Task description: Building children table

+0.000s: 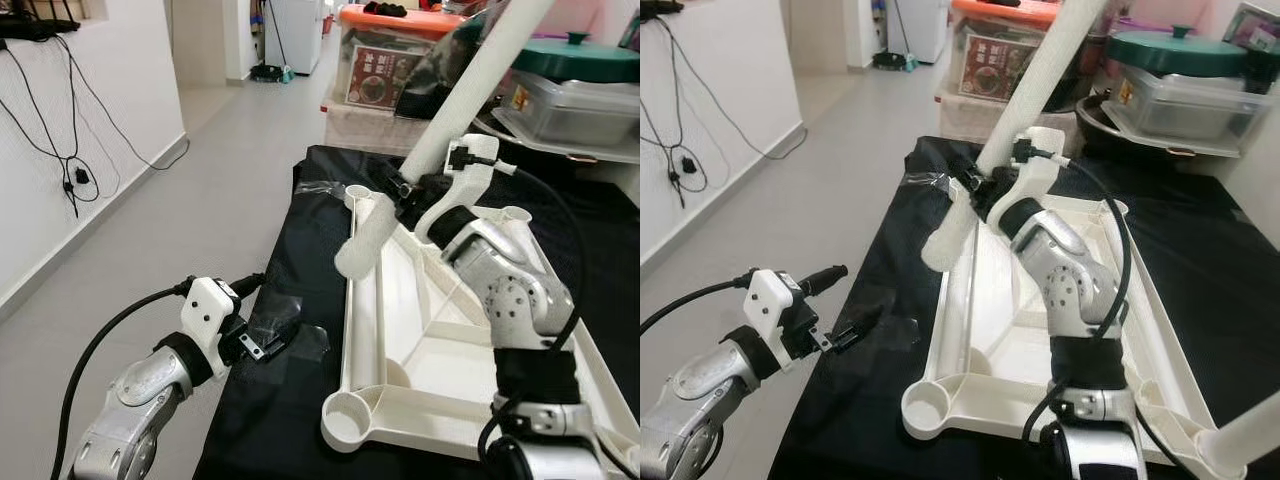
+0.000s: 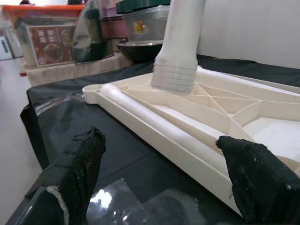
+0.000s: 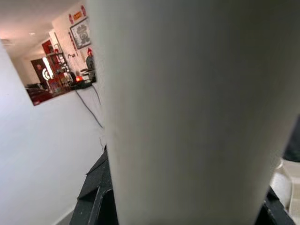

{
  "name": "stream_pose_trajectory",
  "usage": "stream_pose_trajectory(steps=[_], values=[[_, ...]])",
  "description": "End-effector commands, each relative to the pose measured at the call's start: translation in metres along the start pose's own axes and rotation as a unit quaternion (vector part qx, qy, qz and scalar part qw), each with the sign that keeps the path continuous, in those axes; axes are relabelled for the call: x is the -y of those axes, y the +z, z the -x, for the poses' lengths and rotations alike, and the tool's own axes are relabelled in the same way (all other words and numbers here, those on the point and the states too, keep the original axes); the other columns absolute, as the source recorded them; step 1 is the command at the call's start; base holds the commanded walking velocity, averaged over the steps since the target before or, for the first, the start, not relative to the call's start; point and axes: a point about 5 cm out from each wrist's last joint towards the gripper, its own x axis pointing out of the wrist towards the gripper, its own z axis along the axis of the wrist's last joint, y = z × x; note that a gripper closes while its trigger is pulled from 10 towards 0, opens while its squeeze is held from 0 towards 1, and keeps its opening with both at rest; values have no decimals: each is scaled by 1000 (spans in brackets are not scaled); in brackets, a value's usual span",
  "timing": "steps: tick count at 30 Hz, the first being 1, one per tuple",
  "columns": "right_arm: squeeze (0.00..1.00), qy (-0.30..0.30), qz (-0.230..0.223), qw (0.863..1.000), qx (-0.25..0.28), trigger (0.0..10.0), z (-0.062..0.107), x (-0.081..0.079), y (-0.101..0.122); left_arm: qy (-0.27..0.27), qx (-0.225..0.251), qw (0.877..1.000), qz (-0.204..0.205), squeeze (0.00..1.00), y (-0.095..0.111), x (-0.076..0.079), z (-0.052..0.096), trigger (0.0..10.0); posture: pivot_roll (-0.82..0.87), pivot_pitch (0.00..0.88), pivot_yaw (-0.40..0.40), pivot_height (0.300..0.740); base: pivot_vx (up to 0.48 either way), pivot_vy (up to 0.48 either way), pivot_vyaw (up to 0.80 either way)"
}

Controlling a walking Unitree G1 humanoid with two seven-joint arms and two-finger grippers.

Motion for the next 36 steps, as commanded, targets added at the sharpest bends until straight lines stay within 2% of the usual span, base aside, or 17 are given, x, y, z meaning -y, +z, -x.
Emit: stream_pose_trajectory(steps=[1,3,4,6,11,13,17,20,36], values=[[0,-7,-6,999,44,0,1,6,21,-4,-19,1000,3,0,-7,9,0,10000,125,0,-86,740,0,0,0],[0,-7,-6,999,44,0,1,6,21,-4,-19,1000,3,0,-7,9,0,10000,125,0,-86,740,0,0,0],[0,-3,-37,997,61,0,0,7,28,-6,-23,1000,4,0,-9,12,0,10000,120,0,-83,740,0,0,0],[0,15,-70,994,83,0,-1,2,34,-9,-31,999,6,0,-13,18,-1,10000,118,0,-81,740,0,0,0],[0,39,-82,991,95,0,-2,-8,35,-15,-38,999,3,0,-17,23,-2,10000,119,0,-84,740,0,0,0],[0,75,-95,987,102,0,-2,-19,36,-17,-41,999,4,0,-19,26,-2,10000,125,0,-88,740,0,0,0],[0,123,-100,982,101,0,1,-32,33,-13,-44,999,5,0,-21,25,-1,10000,126,0,-85,740,0,0,0],[0,136,-101,981,98,0,2,-36,32,-12,-45,999,4,0,-21,24,-1,10000,125,0,-81,740,0,0,0],[0,153,-111,978,87,0,8,-45,20,-6,-46,999,7,0,-21,23,-2,10000,123,0,-75,740,0,0,0]])
